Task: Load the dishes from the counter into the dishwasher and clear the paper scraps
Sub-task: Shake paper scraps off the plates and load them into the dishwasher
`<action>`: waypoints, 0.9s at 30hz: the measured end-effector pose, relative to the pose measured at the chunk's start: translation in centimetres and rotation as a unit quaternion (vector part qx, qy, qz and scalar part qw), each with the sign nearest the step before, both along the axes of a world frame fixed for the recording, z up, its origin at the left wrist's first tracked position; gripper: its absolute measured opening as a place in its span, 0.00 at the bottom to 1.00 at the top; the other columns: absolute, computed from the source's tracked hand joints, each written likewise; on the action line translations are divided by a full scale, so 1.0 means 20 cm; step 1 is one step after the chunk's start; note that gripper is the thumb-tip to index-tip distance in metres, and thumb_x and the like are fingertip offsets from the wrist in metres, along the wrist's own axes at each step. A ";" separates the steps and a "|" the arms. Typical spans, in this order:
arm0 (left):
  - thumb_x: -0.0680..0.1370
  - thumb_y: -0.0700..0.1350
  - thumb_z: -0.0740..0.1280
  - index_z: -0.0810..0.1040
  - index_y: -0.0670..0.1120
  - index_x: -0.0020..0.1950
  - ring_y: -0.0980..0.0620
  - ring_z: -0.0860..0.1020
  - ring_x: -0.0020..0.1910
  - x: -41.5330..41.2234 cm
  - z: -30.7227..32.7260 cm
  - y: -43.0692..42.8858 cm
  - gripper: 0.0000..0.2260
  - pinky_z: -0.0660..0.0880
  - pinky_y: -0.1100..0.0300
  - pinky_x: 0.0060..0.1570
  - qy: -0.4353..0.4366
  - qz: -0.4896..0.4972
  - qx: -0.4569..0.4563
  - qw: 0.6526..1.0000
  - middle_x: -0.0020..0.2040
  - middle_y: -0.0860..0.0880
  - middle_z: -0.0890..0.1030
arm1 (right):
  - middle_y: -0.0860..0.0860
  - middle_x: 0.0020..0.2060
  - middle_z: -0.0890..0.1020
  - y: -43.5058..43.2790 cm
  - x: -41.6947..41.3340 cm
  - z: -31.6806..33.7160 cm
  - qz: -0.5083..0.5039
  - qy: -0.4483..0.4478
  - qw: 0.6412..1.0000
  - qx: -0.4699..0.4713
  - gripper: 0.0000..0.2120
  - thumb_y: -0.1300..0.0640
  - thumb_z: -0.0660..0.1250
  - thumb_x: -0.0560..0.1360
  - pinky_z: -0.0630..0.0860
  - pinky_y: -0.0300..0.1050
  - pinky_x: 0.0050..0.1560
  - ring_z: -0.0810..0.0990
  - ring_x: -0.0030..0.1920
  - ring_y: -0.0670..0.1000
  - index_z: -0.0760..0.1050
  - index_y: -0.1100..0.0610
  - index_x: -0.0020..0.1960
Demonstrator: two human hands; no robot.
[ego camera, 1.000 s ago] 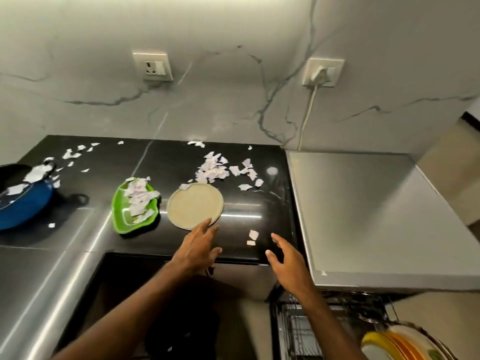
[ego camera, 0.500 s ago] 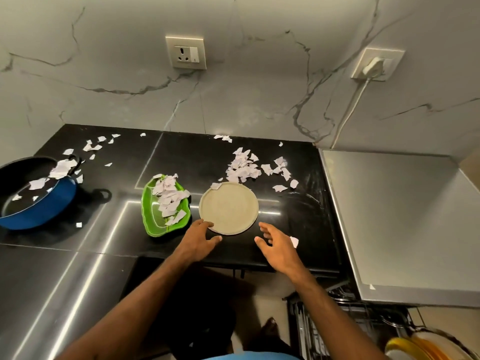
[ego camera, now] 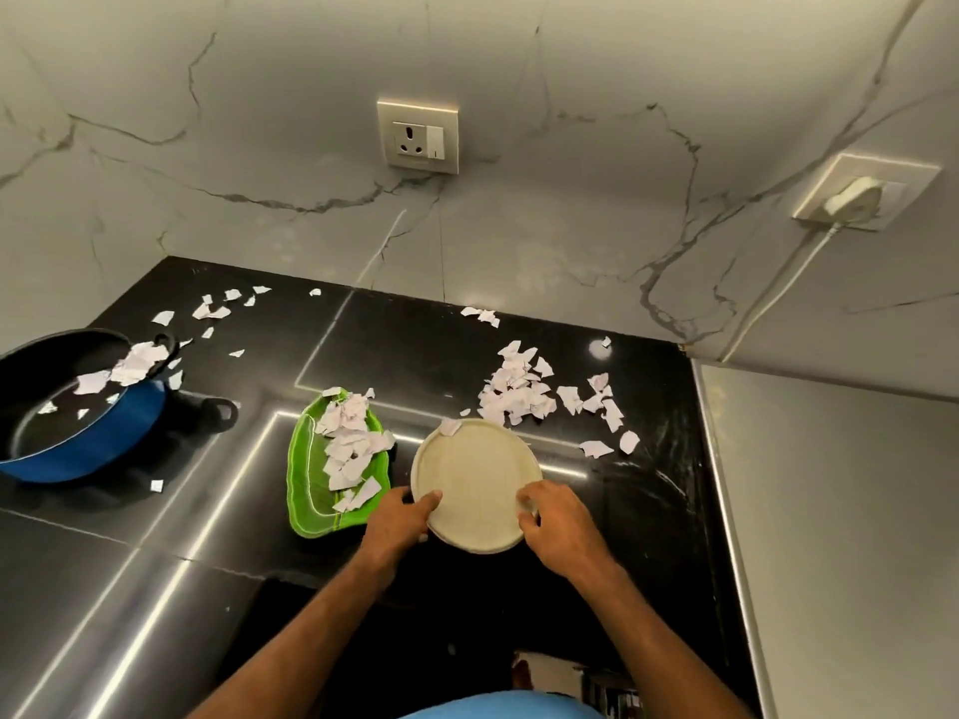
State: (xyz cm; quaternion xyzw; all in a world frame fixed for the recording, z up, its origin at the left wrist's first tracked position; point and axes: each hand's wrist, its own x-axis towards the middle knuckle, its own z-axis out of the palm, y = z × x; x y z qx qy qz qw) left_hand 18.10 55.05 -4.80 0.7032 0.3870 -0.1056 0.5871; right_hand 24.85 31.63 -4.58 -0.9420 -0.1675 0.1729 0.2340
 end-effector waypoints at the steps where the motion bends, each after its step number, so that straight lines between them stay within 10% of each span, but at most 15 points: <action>1: 0.79 0.51 0.71 0.80 0.42 0.60 0.46 0.84 0.49 0.01 -0.02 -0.01 0.15 0.84 0.49 0.45 -0.005 -0.005 -0.009 1.000 0.55 0.42 0.84 | 0.45 0.60 0.80 -0.02 0.02 0.00 -0.002 0.004 1.000 0.010 0.12 0.51 0.66 0.81 0.74 0.44 0.65 0.76 0.63 0.47 0.79 0.50 0.63; 8: 0.83 0.42 0.67 0.82 0.41 0.57 0.45 0.84 0.48 0.08 0.06 -0.09 0.07 0.83 0.50 0.43 -0.051 0.047 -0.159 0.985 0.52 0.40 0.86 | 0.36 0.54 0.76 0.01 0.19 0.11 0.007 -0.022 0.992 0.125 0.09 0.41 0.68 0.78 0.73 0.45 0.59 0.72 0.59 0.40 0.72 0.44 0.52; 12: 0.83 0.43 0.67 0.82 0.41 0.57 0.46 0.85 0.48 0.10 0.15 -0.11 0.08 0.83 0.49 0.44 -0.069 -0.003 -0.168 0.983 0.50 0.42 0.87 | 0.39 0.72 0.69 0.12 0.27 0.13 0.058 -0.086 0.980 0.171 0.08 0.40 0.63 0.81 0.64 0.47 0.73 0.63 0.74 0.40 0.73 0.42 0.55; 18: 0.82 0.46 0.67 0.83 0.43 0.57 0.52 0.82 0.38 0.10 0.20 -0.07 0.09 0.77 0.59 0.29 -0.051 -0.039 -0.129 0.990 0.43 0.46 0.85 | 0.41 0.83 0.43 0.15 0.35 0.10 0.006 -0.066 0.992 0.105 0.32 0.34 0.57 0.82 0.45 0.54 0.75 0.44 0.78 0.42 0.54 0.40 0.82; 23: 0.83 0.48 0.66 0.82 0.44 0.58 0.51 0.82 0.38 0.08 0.21 -0.04 0.10 0.77 0.58 0.31 -0.044 -0.043 -0.122 0.991 0.44 0.46 0.86 | 0.44 0.78 0.65 0.10 0.32 0.05 -0.034 -0.013 0.987 0.158 0.26 0.46 0.63 0.83 0.62 0.51 0.78 0.63 0.77 0.46 0.64 0.44 0.80; 27: 0.83 0.49 0.65 0.83 0.41 0.57 0.41 0.84 0.50 0.07 0.20 -0.01 0.12 0.80 0.45 0.53 -0.077 -0.030 -0.136 0.987 0.51 0.41 0.87 | 0.47 0.66 0.80 0.07 0.29 0.06 -0.128 0.019 0.968 0.217 0.18 0.56 0.65 0.83 0.73 0.42 0.65 0.77 0.66 0.48 0.75 0.49 0.72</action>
